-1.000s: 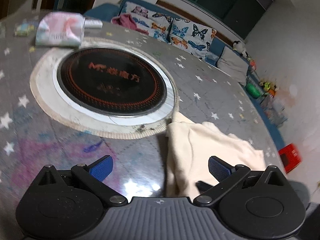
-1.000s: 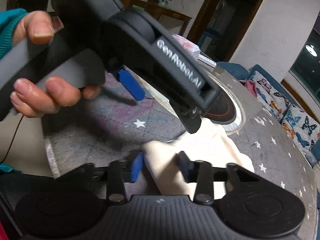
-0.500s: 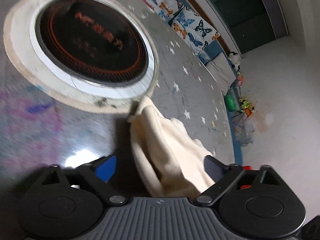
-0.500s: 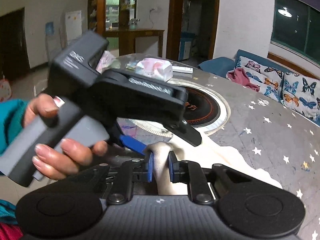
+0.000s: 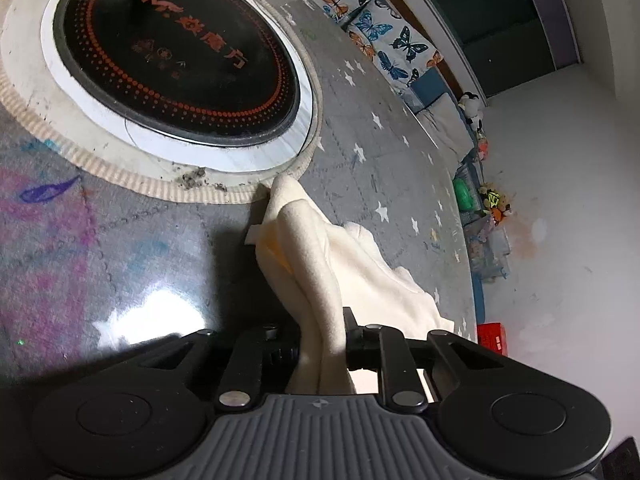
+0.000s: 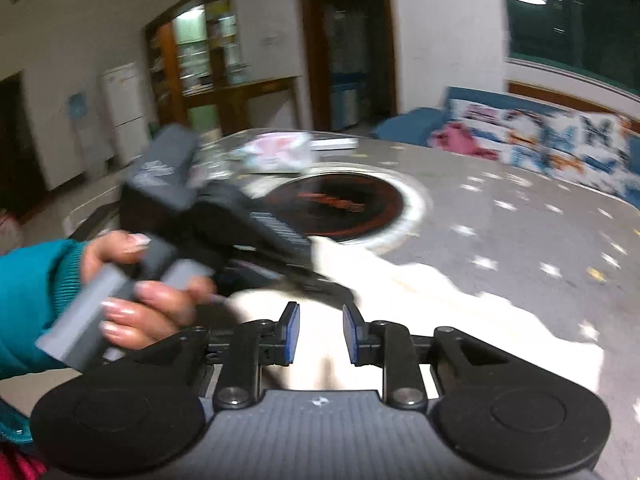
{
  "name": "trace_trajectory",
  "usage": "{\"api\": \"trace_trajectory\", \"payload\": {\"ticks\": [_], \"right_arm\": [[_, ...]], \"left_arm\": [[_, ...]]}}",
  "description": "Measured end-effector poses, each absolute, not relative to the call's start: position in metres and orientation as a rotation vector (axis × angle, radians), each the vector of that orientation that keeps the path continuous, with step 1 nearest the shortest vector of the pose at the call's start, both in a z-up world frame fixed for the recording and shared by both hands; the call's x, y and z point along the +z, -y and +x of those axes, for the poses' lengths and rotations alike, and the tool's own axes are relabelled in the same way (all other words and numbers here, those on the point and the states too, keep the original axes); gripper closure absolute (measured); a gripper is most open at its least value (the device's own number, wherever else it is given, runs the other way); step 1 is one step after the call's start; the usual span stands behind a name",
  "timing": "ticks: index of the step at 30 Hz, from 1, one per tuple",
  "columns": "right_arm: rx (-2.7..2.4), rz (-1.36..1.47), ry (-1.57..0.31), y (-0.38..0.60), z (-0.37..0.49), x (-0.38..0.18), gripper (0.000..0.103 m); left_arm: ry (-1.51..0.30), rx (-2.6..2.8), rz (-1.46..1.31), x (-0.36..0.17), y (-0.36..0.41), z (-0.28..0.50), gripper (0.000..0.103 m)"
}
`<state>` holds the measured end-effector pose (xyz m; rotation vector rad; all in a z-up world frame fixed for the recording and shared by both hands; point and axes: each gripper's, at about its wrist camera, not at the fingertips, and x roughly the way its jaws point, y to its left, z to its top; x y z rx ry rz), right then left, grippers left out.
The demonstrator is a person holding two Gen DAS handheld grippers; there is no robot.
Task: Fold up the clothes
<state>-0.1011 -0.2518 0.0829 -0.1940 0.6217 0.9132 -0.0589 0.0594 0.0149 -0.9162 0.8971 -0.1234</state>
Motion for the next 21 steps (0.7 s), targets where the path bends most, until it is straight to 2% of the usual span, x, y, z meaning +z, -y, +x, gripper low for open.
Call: {"api": "trace_trajectory", "payload": {"ticks": [2, 4, 8, 10, 15, 18, 21], "right_arm": [[0.816, -0.175, -0.635, 0.272, -0.086, 0.079, 0.08], [0.712, -0.158, -0.65, 0.292, -0.07, 0.072, 0.071], [0.539, -0.127, -0.67, 0.324, -0.041, 0.059, 0.064], [0.476, -0.094, -0.688, 0.34, -0.027, 0.05, 0.054], [0.437, -0.024, -0.726, 0.362, -0.011, 0.034, 0.051], [0.451, 0.004, -0.735, 0.362, -0.008, 0.028, 0.056], [0.463, -0.006, -0.711, 0.358, -0.012, 0.034, 0.085]], "left_arm": [[-0.895, -0.121, -0.902, 0.015, -0.059, -0.059, 0.083], [-0.891, -0.121, -0.886, 0.015, -0.057, -0.059, 0.083], [-0.889, -0.114, -0.853, 0.017, -0.053, -0.06, 0.083], [-0.886, -0.11, -0.827, 0.02, -0.051, -0.06, 0.083], [-0.877, -0.105, -0.766, 0.026, -0.046, -0.058, 0.083], [-0.87, -0.102, -0.728, 0.03, -0.043, -0.056, 0.083], [-0.862, -0.099, -0.69, 0.034, -0.04, -0.054, 0.083]]}}
